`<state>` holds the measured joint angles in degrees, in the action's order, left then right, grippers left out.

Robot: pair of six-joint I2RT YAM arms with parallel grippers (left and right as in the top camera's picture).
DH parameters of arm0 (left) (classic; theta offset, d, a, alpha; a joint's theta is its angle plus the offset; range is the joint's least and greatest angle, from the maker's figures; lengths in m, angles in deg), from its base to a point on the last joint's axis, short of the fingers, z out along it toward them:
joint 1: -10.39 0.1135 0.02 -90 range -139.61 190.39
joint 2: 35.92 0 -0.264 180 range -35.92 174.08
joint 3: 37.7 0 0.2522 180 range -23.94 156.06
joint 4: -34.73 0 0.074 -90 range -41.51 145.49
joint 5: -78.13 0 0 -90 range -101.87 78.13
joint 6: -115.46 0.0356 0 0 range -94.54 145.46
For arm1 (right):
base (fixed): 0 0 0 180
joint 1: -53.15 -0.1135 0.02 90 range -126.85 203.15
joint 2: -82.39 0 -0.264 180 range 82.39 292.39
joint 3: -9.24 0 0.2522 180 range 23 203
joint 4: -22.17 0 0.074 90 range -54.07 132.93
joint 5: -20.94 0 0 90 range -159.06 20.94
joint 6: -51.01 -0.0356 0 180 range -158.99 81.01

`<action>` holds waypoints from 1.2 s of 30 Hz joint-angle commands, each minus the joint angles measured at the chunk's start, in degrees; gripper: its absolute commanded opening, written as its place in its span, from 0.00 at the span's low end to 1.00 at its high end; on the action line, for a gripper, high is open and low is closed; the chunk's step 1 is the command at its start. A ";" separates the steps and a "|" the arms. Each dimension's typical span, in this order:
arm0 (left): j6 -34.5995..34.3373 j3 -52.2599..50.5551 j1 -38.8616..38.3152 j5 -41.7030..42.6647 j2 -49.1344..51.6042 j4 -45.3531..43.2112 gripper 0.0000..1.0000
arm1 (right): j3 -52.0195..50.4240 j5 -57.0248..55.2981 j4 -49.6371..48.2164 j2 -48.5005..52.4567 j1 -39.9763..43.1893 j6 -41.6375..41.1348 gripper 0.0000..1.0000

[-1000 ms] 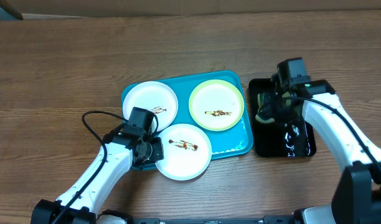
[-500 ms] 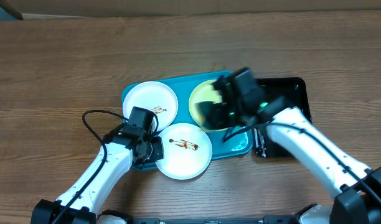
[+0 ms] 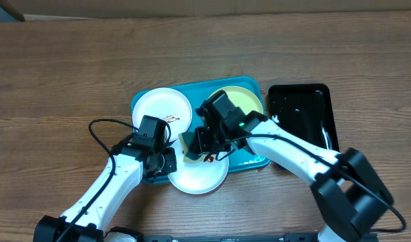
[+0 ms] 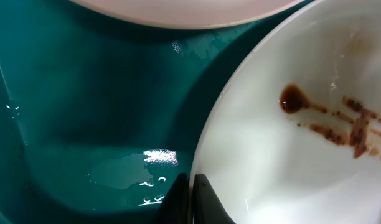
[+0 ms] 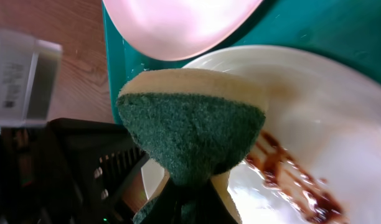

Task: Clean dirty plates on tray and stack at the side
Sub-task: 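Scrub the front white plate with the sponge while the left gripper holds it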

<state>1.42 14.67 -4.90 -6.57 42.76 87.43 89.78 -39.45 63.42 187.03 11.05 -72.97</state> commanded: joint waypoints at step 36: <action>0.63 0.85 -0.11 -0.83 0.44 2.86 0.04 | 1.11 -16.02 9.42 7.61 -1.46 -3.72 0.04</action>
<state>1.42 14.69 -5.01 -5.63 42.98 89.42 91.88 -45.55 70.08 193.96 7.81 -76.47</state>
